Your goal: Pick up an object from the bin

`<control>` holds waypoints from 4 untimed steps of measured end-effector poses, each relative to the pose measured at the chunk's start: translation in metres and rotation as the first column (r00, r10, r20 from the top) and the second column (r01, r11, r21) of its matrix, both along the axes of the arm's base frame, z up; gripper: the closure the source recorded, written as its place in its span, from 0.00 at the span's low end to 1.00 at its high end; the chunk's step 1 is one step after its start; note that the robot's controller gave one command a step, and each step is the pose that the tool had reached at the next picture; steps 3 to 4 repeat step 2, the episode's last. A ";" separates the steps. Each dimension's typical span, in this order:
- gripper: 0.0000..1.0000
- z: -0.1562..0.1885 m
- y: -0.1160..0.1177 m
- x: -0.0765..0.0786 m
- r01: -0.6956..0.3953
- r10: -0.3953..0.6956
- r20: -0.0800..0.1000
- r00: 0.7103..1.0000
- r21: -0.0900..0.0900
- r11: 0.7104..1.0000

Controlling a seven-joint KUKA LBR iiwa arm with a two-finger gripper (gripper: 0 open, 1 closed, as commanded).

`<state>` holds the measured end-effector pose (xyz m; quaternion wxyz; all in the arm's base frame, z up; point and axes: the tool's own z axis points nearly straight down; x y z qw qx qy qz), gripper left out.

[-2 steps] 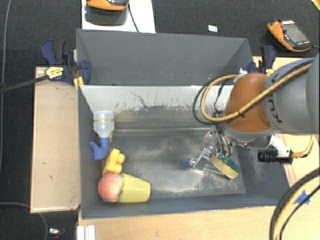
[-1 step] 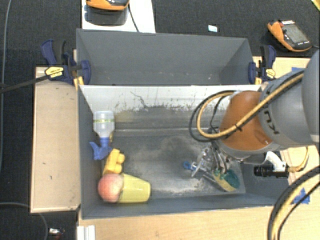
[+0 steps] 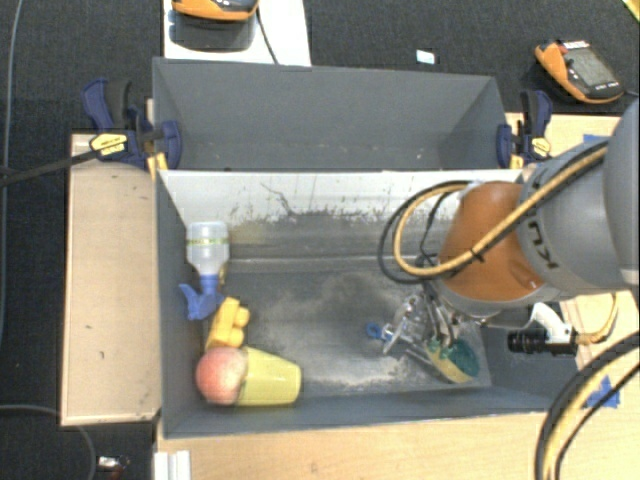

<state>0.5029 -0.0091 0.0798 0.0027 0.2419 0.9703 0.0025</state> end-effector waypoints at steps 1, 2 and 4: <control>1.00 0.000 0.000 0.000 0.000 0.000 0.000 1.000 0.000 1.000; 1.00 -0.004 -0.048 0.006 -0.099 0.099 0.005 0.995 0.001 0.995; 1.00 -0.004 -0.048 0.006 -0.099 0.099 0.005 0.995 0.001 0.995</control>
Offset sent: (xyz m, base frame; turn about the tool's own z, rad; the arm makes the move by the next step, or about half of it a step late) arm 0.0061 -0.0798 -0.0098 -0.1501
